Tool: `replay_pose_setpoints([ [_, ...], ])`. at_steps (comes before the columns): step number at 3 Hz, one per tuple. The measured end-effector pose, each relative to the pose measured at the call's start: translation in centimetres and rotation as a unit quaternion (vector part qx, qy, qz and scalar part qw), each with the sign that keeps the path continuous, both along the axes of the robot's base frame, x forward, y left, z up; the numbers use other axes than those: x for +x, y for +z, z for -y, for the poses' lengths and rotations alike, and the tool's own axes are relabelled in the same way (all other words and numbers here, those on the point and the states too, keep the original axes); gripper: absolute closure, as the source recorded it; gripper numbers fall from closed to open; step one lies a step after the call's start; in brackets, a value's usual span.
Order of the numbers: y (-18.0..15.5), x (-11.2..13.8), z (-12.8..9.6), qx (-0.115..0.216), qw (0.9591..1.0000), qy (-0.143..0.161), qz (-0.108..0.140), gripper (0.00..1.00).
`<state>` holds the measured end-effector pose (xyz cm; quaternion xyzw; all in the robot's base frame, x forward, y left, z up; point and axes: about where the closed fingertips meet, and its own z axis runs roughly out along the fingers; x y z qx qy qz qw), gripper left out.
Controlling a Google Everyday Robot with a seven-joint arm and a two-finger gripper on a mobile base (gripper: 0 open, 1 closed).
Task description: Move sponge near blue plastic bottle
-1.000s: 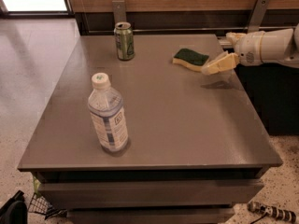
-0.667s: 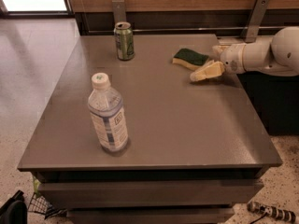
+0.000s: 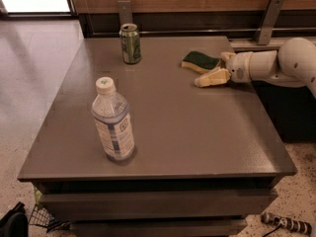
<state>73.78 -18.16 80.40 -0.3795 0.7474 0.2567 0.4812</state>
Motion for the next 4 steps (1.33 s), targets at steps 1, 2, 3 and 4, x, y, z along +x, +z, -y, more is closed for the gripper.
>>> replay_pose_setpoints([
  [1,0.17,0.00,-0.01,0.000,1.0000,0.000,0.000,0.49],
  [2,0.81,0.01,-0.03,0.000,1.0000,0.000,0.000,0.80],
  [3,0.98,0.01,-0.04,0.000,1.0000,0.000,0.000,1.00],
  [4,0.98,0.01,-0.04,0.000,1.0000,0.000,0.000,1.00],
])
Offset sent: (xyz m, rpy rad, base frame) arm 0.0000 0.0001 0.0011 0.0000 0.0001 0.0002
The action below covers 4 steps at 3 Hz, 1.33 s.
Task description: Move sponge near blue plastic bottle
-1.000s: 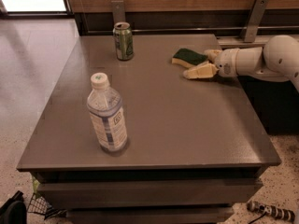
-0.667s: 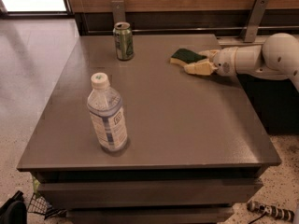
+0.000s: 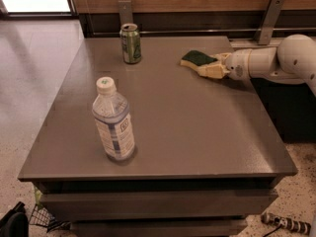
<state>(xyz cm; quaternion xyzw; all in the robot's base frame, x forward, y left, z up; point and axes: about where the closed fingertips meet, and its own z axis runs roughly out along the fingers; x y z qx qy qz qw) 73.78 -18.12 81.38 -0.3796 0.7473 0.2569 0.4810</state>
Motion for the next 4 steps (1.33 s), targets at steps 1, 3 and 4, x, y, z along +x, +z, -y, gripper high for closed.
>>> replay_pose_setpoints([
  [1,-0.09,0.06,-0.20,0.009,0.9999,0.012,-0.005,1.00],
  [3,0.15,0.05,-0.20,0.009,0.9999,0.012,-0.005,1.00],
  [4,0.17,0.05,-0.20,0.009,0.9999,0.012,-0.005,1.00],
])
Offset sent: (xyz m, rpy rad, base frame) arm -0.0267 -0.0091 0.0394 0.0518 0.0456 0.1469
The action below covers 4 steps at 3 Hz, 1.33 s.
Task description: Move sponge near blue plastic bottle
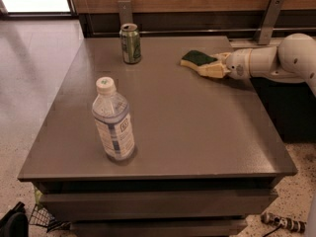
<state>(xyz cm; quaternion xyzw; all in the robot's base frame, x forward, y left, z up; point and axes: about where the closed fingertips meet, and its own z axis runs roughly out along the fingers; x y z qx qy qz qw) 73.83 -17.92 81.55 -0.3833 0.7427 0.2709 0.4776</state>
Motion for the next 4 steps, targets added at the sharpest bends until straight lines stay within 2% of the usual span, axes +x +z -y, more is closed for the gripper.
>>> replay_pose_setpoints([
  [3,0.0,0.0,0.0,0.000,1.0000,0.000,0.000,1.00],
  [4,4.8,-4.8,0.1,-0.030,0.9993,0.010,0.020,1.00],
])
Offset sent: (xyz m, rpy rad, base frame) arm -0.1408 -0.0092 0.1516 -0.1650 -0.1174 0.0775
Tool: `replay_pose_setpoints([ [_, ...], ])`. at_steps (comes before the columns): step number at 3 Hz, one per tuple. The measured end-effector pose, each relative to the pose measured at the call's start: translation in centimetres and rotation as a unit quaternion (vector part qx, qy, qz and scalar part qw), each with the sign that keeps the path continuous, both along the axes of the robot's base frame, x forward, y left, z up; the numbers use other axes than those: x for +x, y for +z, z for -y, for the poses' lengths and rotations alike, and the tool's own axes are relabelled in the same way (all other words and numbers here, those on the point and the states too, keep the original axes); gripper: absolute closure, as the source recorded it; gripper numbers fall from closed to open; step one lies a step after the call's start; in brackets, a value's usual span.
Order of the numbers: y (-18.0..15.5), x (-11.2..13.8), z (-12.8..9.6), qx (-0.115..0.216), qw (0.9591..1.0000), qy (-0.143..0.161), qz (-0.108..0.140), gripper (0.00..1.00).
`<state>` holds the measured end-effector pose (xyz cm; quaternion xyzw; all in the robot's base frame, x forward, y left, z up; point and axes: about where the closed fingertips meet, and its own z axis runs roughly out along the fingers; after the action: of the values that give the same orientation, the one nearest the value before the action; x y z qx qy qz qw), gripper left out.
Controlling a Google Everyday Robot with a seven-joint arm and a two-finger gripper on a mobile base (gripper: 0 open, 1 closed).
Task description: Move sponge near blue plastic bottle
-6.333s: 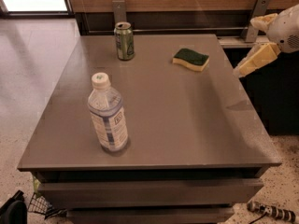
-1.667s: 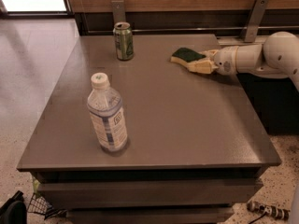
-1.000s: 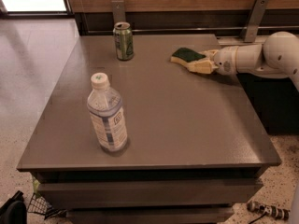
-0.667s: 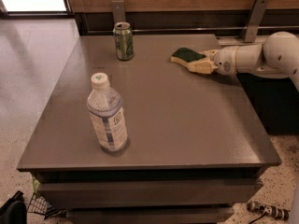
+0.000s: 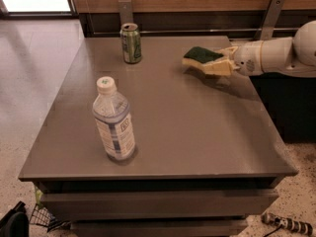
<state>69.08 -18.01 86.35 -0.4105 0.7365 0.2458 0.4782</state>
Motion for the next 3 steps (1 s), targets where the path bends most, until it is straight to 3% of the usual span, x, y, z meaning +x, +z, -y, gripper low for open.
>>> replay_pose_setpoints([
  [1,5.2,-4.9,0.1,-0.030,0.9992,0.009,0.025,1.00],
  [2,8.2,-8.3,0.2,-0.048,0.9979,0.014,0.040,1.00],
  [3,9.5,-11.3,0.0,-0.049,0.9971,0.038,0.045,1.00],
])
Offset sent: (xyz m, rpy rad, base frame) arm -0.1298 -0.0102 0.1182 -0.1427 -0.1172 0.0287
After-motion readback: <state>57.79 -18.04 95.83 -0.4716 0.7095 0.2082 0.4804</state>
